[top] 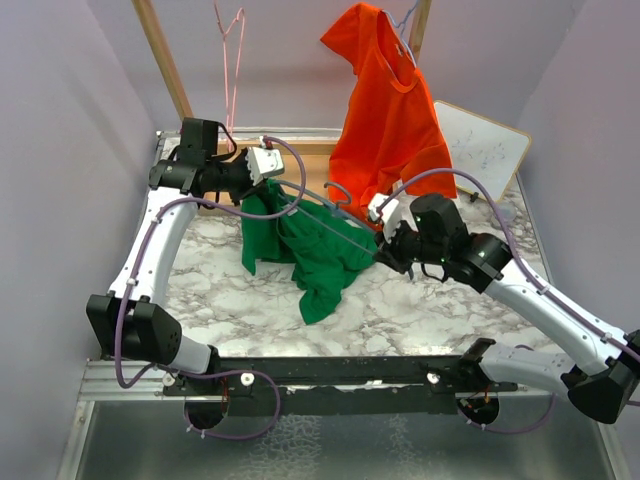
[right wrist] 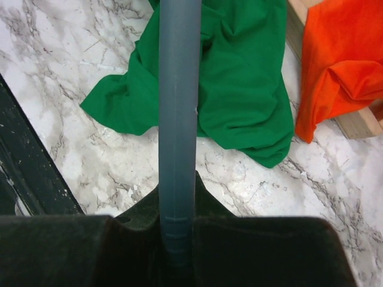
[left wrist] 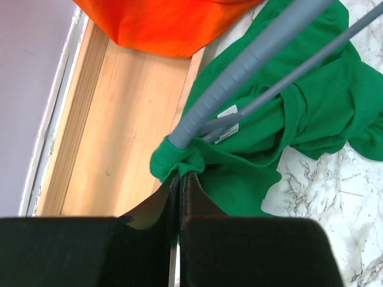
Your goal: Place the t-shirt on the hanger
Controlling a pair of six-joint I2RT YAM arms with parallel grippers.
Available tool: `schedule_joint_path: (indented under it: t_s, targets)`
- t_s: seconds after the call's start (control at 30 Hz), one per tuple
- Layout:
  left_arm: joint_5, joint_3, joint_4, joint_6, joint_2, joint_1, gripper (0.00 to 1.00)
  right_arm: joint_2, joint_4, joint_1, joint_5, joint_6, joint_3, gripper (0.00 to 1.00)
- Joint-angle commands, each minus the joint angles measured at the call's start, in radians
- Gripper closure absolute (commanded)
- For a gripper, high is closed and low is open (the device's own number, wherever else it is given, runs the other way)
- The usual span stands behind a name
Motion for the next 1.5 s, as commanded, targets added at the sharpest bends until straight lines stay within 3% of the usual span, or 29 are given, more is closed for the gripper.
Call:
schedule_joint_path:
  t_s: [0.0,0.47,0.83,1.0,1.13,1.3,1.47]
  targets:
    - [0.018,0.063,-0.006,-0.006,0.018,0.002,1.0,0.012,0.073,0.005,-0.093,-0.039,-0.062,0.99]
    - [0.073,0.149,-0.171,0.033,-0.012,0.003,1.0,0.122,0.216,0.004,0.016,-0.044,-0.118,0.99]
    - [0.091,0.171,-0.17,0.013,0.0,0.001,1.0,0.189,0.284,0.005,-0.033,-0.053,-0.104,0.99]
    - [0.087,0.202,-0.158,-0.005,0.014,0.001,1.0,0.161,0.285,0.003,0.072,0.006,-0.12,0.99]
    - [0.137,0.23,-0.157,-0.058,0.033,-0.003,1.0,0.142,0.371,0.003,0.062,0.03,-0.171,0.99]
    - [0.179,0.296,-0.137,-0.16,0.063,-0.028,1.0,0.215,0.348,0.004,0.064,0.051,-0.138,0.99]
    - [0.179,0.325,-0.15,-0.181,0.076,-0.101,1.0,0.2,0.416,0.003,0.078,0.041,-0.147,0.99]
